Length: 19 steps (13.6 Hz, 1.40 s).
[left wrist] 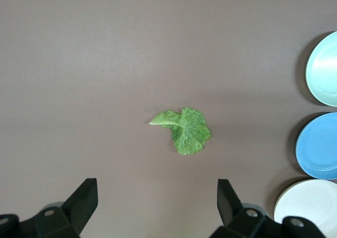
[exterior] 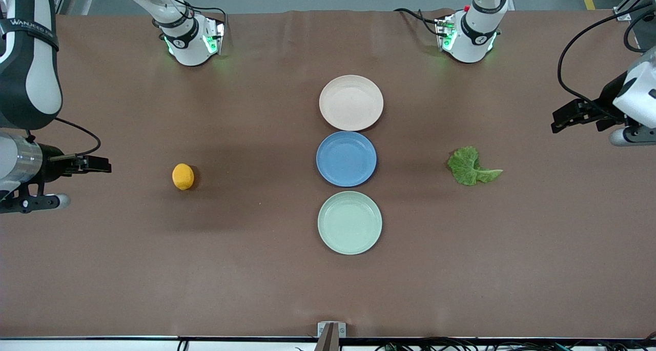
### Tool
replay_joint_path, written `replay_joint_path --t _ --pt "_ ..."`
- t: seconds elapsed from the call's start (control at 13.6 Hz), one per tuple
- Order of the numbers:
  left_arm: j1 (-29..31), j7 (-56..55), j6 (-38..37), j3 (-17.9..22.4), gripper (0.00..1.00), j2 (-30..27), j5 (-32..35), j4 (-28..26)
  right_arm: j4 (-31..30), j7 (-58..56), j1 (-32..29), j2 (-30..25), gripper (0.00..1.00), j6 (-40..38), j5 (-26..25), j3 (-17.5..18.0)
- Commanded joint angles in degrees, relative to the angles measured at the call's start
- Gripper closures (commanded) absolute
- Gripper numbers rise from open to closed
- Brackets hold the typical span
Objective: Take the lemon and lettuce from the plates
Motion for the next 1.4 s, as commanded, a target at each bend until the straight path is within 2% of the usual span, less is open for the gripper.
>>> replay_joint_path --t 0.0,0.29,0.44,0.81,0.96,1.18,1.33 --pt "0.3 -0.2 -1.4 -0.4 0.00 1.4 -0.8 3.1 -1.3 0.3 -0.3 -3.5 0.00 -2.2 0.1 0.5" --pt "-0.2 -0.4 -1.3 -0.7 0.00 1.4 -0.2 3.9 -12.5 0.4 0.3 -13.1 0.00 2.4 0.1 0.5" --pt "0.1 0.3 -1.3 -0.7 0.00 1.5 -0.5 3.9 -15.6 0.5 0.9 -16.1 0.00 3.2 0.1 0.4" --pt "-1.8 -0.2 -1.3 0.1 0.00 2.0 -0.2 3.8 -18.5 0.8 2.6 -20.2 0.00 3.7 0.1 -1.0" --pt "-5.1 -0.2 -1.3 3.1 0.00 2.0 -0.2 3.8 -19.2 0.8 4.3 -21.9 0.00 3.5 0.1 -3.1" --pt "-9.6 0.4 -1.3 8.3 0.00 2.1 -0.5 3.8 -19.2 0.8 4.3 -24.5 0.00 2.5 0.1 -3.5" --pt "-9.8 0.6 -1.2 8.8 0.00 1.8 -0.3 3.9 -19.1 0.8 4.3 -25.1 0.00 2.4 0.1 -3.3"
